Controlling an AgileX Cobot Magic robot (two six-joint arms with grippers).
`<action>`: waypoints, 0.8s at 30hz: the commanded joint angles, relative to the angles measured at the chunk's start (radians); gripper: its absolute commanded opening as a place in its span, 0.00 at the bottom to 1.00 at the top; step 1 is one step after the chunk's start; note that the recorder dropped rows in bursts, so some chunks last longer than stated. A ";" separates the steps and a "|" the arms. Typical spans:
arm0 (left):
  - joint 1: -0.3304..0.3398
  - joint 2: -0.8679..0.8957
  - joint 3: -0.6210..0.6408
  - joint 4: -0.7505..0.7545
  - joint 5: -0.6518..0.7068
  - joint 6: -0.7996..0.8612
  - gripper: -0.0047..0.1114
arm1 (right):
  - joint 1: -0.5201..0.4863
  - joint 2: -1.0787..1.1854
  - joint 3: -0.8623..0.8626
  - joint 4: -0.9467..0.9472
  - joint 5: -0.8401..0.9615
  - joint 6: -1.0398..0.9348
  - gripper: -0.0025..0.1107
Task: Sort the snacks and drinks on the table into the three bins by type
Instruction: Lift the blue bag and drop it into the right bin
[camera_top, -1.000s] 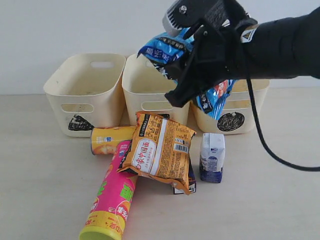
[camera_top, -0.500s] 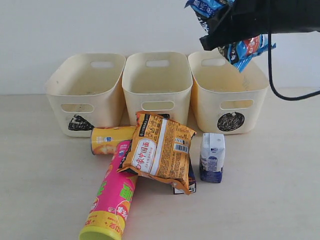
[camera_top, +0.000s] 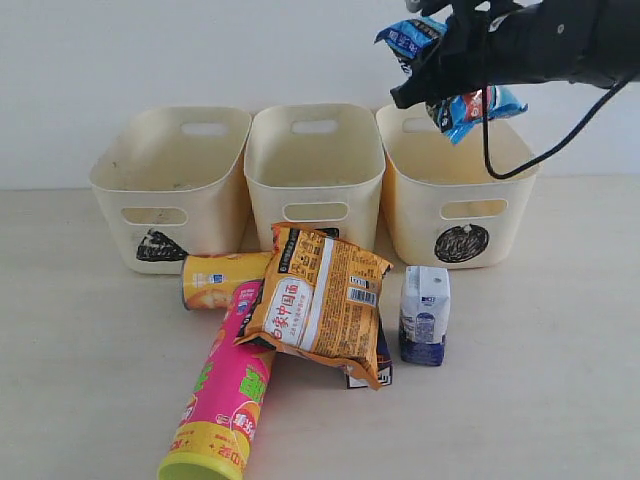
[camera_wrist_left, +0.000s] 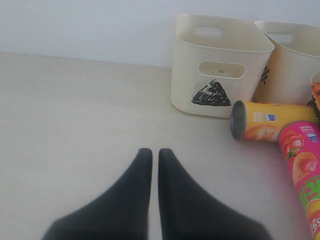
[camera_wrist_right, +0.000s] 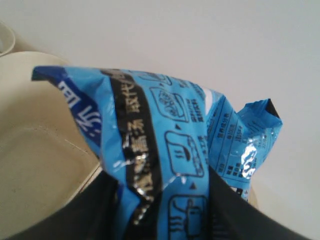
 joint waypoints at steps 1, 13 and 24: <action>0.001 -0.004 -0.003 -0.005 -0.013 -0.003 0.07 | -0.012 0.079 -0.055 0.007 -0.044 0.013 0.03; 0.001 -0.004 -0.003 -0.005 -0.013 -0.003 0.07 | -0.012 0.195 -0.099 0.007 -0.113 0.020 0.61; 0.001 -0.004 -0.003 -0.005 -0.013 -0.003 0.07 | -0.012 0.097 -0.101 0.007 0.051 0.022 0.64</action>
